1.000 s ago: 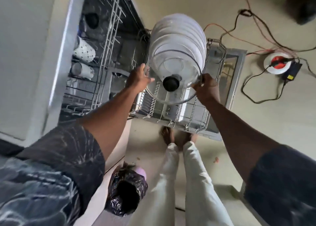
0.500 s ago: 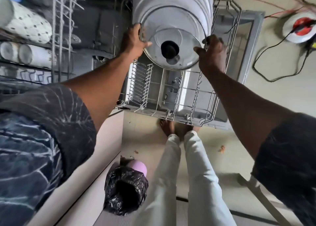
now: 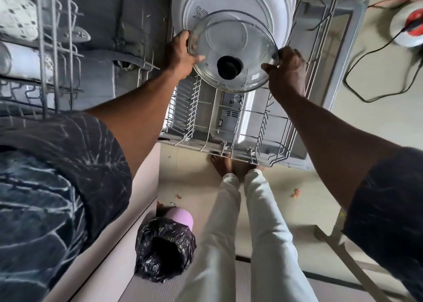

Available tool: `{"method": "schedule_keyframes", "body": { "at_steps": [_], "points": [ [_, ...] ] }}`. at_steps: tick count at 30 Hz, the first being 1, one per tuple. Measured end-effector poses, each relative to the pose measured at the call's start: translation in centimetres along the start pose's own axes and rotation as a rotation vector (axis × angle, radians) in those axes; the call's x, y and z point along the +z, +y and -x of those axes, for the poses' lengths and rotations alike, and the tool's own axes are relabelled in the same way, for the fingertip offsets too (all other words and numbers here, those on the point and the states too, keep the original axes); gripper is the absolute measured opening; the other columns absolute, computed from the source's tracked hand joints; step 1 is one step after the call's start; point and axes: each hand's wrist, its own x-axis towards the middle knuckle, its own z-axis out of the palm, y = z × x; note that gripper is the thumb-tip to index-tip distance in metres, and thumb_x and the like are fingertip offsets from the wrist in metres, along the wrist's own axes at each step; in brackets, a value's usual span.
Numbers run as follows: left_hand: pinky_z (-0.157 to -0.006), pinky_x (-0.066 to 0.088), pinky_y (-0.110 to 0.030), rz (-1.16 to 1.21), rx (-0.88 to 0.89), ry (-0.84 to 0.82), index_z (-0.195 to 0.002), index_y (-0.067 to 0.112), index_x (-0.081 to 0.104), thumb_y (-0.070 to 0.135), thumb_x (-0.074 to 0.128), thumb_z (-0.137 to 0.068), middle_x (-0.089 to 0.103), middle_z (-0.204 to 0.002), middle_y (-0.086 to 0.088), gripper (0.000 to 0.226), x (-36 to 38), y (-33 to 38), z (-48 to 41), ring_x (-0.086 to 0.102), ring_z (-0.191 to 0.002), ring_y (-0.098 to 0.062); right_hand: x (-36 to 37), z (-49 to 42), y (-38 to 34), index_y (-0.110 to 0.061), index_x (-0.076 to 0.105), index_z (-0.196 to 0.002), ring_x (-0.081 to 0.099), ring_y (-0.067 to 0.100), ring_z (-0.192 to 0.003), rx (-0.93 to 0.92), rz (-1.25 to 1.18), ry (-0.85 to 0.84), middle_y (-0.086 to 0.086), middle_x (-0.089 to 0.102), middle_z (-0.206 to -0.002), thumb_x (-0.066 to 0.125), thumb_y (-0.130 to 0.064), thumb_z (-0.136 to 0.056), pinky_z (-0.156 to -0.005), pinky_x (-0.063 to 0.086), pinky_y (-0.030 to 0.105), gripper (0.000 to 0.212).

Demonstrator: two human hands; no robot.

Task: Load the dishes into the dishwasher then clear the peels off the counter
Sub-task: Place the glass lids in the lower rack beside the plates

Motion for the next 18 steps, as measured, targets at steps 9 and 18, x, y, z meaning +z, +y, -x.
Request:
{"method": "schedule_keyframes", "body": {
  "at_steps": [9, 18],
  "points": [
    [-0.073, 0.037, -0.018, 0.020, -0.026, -0.002, -0.128, 0.006, 0.044, 0.026, 0.086, -0.078, 0.061, -0.111, -0.002, 0.068, 2.2, -1.7, -0.8, 0.057, -0.096, -0.018, 1.6, -0.4, 1.7, -0.009, 0.064, -0.110, 0.055, 0.028, -0.110, 0.024, 0.038, -0.030, 0.012, 0.063, -0.117, 0.076, -0.025, -0.085, -0.080, 0.032, 0.026, 0.032],
    [-0.075, 0.037, -0.018, -0.001, -0.074, -0.004, -0.131, 0.004, 0.042, 0.023, 0.083, -0.081, 0.056, -0.115, -0.003, 0.067, 4.2, -2.4, -1.0, 0.056, -0.100, -0.017, 2.9, -1.1, 2.6, -0.007, 0.064, -0.111, 0.055, 0.027, -0.110, 0.055, 0.056, -0.059, 0.012, 0.064, -0.117, 0.076, -0.023, -0.086, -0.079, 0.031, 0.025, 0.032]
  ]
}}
